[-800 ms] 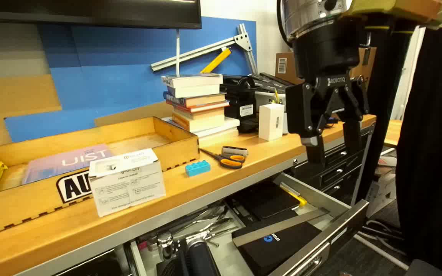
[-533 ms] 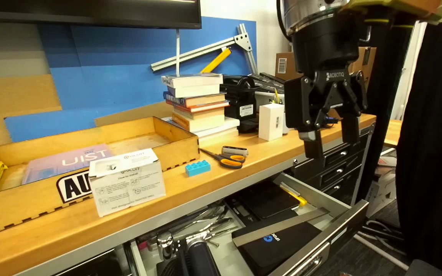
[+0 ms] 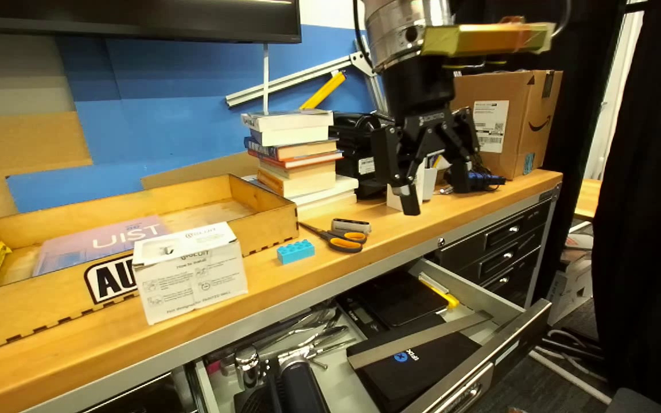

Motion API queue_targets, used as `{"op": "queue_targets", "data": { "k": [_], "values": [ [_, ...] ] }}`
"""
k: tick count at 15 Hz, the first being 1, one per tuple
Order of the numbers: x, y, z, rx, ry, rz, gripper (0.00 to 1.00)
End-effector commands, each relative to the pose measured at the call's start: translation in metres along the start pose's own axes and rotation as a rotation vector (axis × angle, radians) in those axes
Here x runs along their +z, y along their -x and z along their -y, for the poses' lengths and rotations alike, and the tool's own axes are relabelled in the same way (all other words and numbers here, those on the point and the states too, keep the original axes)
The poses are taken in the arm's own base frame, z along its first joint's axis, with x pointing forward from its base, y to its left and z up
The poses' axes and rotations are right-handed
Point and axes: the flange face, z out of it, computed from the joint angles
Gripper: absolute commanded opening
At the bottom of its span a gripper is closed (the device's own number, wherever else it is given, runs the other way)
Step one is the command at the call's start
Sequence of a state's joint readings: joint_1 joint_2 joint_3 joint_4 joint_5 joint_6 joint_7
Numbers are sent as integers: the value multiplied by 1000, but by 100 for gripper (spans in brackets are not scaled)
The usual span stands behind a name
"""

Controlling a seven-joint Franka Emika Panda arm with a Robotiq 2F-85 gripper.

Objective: Put the blue object in the drawer and close the drawer

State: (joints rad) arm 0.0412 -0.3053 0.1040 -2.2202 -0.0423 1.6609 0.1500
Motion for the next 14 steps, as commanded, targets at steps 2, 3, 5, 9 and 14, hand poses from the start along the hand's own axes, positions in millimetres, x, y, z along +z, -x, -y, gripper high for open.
{"op": "queue_targets", "data": {
  "k": [2, 3, 5, 9, 14],
  "values": [
    [-17, -98, 18, -64, 12, -29, 100],
    [-21, -117, 24, -63, -8, -50, 100],
    [-23, -155, 39, -64, -33, -98, 100],
    [-13, -206, 70, -96, -74, -136, 100],
    [16, -230, 95, -127, -114, -87, 100]
  ]
}}
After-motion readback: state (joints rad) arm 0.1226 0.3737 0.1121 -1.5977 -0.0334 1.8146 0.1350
